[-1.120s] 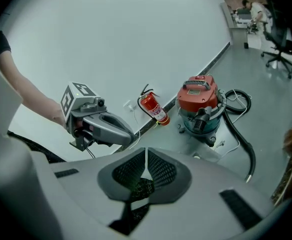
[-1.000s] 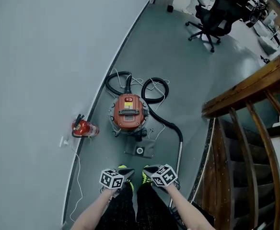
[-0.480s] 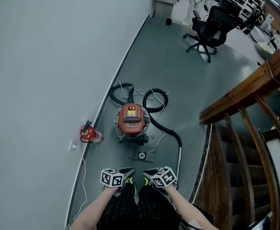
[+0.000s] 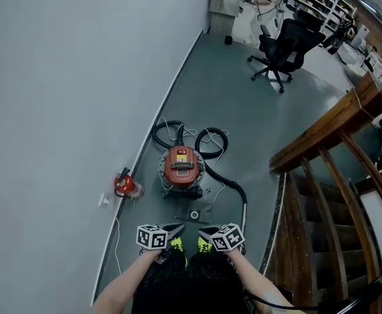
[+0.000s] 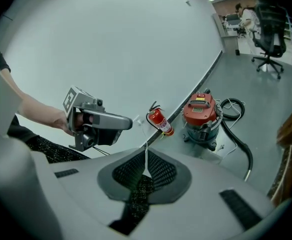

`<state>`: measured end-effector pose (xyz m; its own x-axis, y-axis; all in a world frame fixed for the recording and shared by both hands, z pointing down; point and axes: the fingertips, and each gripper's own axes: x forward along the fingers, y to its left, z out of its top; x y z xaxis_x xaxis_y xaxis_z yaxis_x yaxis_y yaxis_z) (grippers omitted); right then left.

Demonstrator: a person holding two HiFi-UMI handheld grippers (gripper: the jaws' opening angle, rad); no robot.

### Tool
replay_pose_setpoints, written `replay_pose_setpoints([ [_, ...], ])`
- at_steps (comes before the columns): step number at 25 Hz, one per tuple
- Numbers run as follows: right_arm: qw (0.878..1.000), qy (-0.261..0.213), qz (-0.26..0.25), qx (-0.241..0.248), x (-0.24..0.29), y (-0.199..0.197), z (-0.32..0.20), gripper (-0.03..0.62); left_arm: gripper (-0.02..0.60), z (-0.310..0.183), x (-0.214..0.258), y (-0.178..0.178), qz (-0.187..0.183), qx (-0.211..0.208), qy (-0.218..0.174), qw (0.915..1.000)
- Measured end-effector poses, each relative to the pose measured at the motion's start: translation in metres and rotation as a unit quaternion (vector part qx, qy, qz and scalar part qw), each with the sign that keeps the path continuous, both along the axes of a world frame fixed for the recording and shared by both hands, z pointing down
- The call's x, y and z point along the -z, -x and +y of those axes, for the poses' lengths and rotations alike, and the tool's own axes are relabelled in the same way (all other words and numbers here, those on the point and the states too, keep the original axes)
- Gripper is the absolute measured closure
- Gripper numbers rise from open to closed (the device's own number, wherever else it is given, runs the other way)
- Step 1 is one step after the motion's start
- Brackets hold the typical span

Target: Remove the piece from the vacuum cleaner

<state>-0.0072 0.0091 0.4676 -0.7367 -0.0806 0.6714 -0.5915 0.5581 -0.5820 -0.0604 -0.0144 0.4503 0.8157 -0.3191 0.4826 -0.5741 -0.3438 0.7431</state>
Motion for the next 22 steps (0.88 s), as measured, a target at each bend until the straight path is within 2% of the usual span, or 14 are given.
replay_pose_setpoints([
  [3, 1.0, -0.002, -0.003, -0.014, 0.005, 0.005, -0.001, 0.566, 0.572, 0.0, 0.013, 0.0, 0.026, 0.011, -0.002, 0.9996],
  [11, 0.999, -0.007, -0.003, -0.031, 0.007, 0.021, 0.004, 0.566, 0.571, 0.0, 0.013, 0.012, 0.04, 0.02, 0.011, 0.9989],
  [22, 1.0, -0.009, -0.007, -0.027, 0.009, 0.021, 0.043, 0.566, 0.571, 0.037, 0.017, 0.02, 0.016, 0.021, -0.005, 0.9996],
])
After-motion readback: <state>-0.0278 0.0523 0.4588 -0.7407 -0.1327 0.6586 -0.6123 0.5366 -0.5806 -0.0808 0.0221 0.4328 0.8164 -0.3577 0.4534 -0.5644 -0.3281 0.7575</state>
